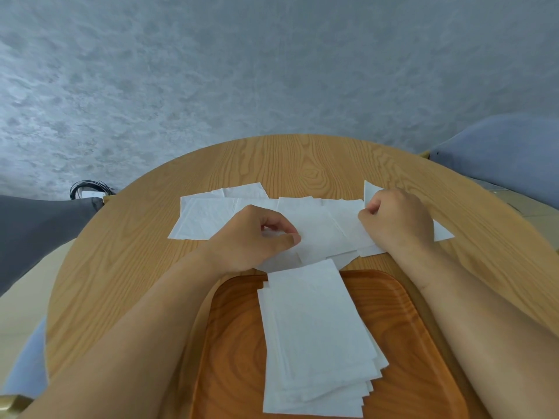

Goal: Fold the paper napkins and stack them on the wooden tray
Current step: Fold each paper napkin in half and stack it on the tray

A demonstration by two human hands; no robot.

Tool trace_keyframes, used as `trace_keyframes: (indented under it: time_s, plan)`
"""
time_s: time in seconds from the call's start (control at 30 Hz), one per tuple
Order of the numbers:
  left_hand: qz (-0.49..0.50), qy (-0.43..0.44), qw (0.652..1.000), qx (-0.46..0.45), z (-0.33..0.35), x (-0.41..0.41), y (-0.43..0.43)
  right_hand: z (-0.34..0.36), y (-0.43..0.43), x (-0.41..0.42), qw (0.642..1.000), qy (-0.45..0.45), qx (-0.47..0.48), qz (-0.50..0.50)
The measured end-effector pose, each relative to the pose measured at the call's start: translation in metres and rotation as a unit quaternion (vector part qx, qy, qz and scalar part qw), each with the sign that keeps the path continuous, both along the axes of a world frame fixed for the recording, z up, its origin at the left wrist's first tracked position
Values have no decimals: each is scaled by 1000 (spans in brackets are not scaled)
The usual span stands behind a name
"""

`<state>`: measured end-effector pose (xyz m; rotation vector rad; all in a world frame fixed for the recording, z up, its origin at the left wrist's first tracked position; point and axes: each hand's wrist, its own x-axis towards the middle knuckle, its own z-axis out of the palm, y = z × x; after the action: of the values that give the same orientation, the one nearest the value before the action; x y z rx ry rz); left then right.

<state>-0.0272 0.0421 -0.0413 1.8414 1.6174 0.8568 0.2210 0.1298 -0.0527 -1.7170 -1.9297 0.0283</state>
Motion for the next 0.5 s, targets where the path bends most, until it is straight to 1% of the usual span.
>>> trace_keyframes:
  time_s: [0.03, 0.1, 0.17, 0.23, 0.33, 0.43, 0.5]
  plan:
    - [1, -1, 1000, 3, 0, 0, 0, 0, 1, 0, 999, 36, -2, 10]
    - [5, -2, 1000, 8, 1, -1, 0, 2, 0, -1, 988, 147, -22, 43]
    - [13, -2, 1000, 10, 2, 0, 0, 7, -3, -3, 958, 263, -51, 97]
    - [23, -11, 1000, 12, 3, 1, 0, 13, -10, -9, 913, 361, -85, 170]
    - [43, -70, 997, 7, 6, 4, -2, 19, -20, -19, 817, 478, -145, 288]
    - [87, -187, 978, -31, 14, 5, -3, 24, -27, -25, 733, 539, -198, 364]
    - [100, -291, 949, -70, 19, 2, -5, 28, -31, -26, 696, 563, -222, 387]
